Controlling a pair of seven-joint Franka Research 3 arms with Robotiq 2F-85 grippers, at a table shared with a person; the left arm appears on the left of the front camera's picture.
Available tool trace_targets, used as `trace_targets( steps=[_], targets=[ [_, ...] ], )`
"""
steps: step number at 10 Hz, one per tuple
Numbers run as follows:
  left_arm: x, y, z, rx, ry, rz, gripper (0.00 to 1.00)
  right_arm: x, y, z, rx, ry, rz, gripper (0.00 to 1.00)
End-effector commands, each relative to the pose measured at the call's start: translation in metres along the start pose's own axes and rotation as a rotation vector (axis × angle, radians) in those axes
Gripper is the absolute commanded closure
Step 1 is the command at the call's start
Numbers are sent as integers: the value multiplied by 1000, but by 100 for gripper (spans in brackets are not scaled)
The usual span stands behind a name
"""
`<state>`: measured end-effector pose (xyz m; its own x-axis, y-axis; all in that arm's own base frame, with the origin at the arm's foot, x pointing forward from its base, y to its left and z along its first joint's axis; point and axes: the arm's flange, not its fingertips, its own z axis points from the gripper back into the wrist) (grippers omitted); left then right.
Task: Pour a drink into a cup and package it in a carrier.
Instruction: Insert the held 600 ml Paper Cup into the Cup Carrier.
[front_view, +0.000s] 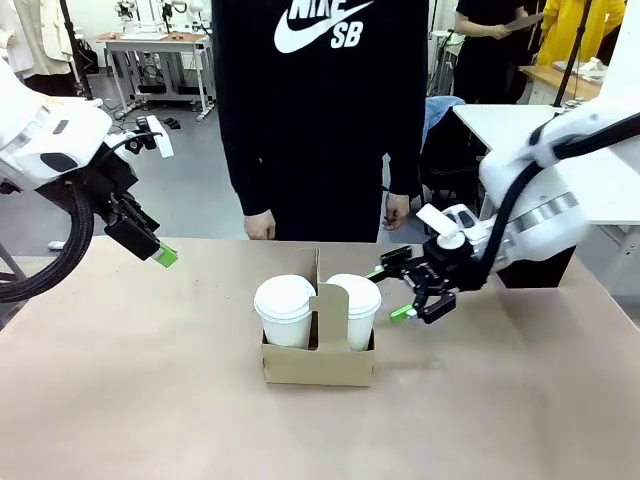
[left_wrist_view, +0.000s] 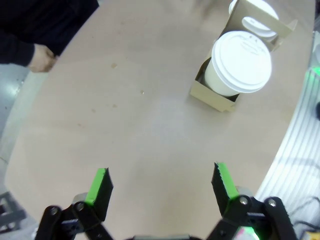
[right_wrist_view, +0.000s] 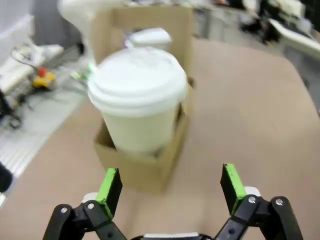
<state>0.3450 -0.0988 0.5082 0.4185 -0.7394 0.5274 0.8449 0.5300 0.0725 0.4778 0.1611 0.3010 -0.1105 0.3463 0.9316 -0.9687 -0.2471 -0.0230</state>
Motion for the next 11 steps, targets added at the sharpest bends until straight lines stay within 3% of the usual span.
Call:
trace_targets(
  steps=[1,3,6,8,11],
  targets=[
    [0,1,1,2,-2,-1,0,23,45,42,-327,164,-250,0],
    [0,1,1,2,-2,-1,0,26,88,86,-562,256,-457,0],
    [0,1,1,2,-2,-1,0,12,136,121,-775,373,-707,0],
    [0,1,1,2,-2,-1,0,8,159,125,-800,364,-738,0],
    [0,1,1,2,-2,-1,0,6,162,129,-795,355,-728,0]
  ],
)
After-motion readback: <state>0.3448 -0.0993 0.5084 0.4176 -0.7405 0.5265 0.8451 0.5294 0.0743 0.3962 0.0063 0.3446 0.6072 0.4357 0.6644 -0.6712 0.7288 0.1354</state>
